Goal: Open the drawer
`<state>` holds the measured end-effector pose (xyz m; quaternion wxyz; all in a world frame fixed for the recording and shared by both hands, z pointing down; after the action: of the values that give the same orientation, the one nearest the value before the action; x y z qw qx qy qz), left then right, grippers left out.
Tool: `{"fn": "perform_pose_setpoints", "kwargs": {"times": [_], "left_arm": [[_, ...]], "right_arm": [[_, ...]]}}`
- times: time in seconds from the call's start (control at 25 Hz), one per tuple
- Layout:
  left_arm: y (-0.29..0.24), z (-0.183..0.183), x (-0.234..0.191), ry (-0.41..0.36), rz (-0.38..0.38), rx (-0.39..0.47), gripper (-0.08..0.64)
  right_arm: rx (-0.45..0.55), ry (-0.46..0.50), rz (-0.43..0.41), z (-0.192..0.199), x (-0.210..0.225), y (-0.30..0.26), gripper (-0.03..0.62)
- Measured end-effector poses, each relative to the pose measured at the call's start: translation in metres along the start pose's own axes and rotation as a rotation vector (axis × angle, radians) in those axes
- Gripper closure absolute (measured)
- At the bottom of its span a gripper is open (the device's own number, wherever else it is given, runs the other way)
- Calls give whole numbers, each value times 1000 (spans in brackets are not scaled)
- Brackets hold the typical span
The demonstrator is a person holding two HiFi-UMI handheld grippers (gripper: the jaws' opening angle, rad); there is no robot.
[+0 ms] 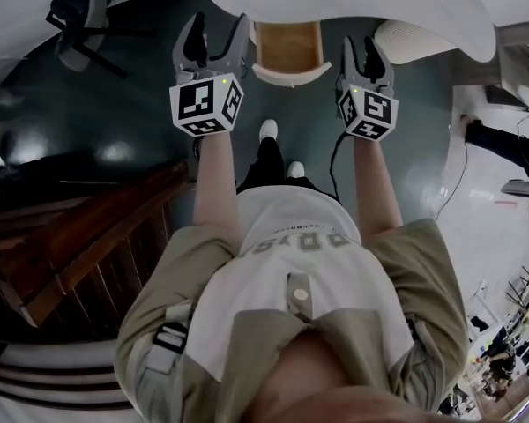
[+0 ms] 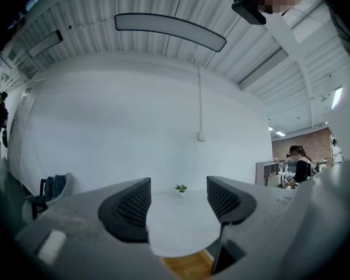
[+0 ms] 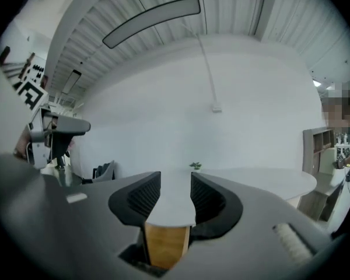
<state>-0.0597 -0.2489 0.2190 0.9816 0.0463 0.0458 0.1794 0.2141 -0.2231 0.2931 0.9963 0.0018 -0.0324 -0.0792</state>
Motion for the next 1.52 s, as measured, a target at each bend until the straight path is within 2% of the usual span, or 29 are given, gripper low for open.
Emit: {"fn": "perform_pose_setpoints", "kwargs": {"times": [0.16,0.28,0.48,0.6,0.64,0.72,0.92,1.52], "left_arm": [[-5,-21,2,4,31,21,252],[-7,-36,3,-26,44,33,252],[-7,-51,0,-81,45,31,253],[-6,-56,-3,-106,34,37,279],[-6,-58,-4,-116,28,40,296],[-4,-60,-7,-132,13,47,361],[3,-58,-7,-146,-5,79,551],[7,-73,-4,-173,32,177,554]], "right_arm": [[76,25,-24,-48,-2,-7,431],[111,43,-23,-76,-2,-8,440],[145,69,-21,-105,-3,-7,466],[146,86,-12,-114,-3,-6,492],[144,96,-6,-116,-3,-6,511],[142,118,6,-119,-3,-6,588],[164,121,-9,-127,-6,-4,588],[221,135,-23,-134,-15,-5,588]]}}
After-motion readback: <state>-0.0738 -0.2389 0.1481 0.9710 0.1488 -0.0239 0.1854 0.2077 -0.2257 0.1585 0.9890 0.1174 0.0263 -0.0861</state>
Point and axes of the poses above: the fingertips, and each gripper's own axes: y backward along the fingers, x to its right, z out of its underside, the point moved 5 cm from there along y, backward along the fingers, and after that the axes turned 8 degrees about x, right-handed, at the moved point
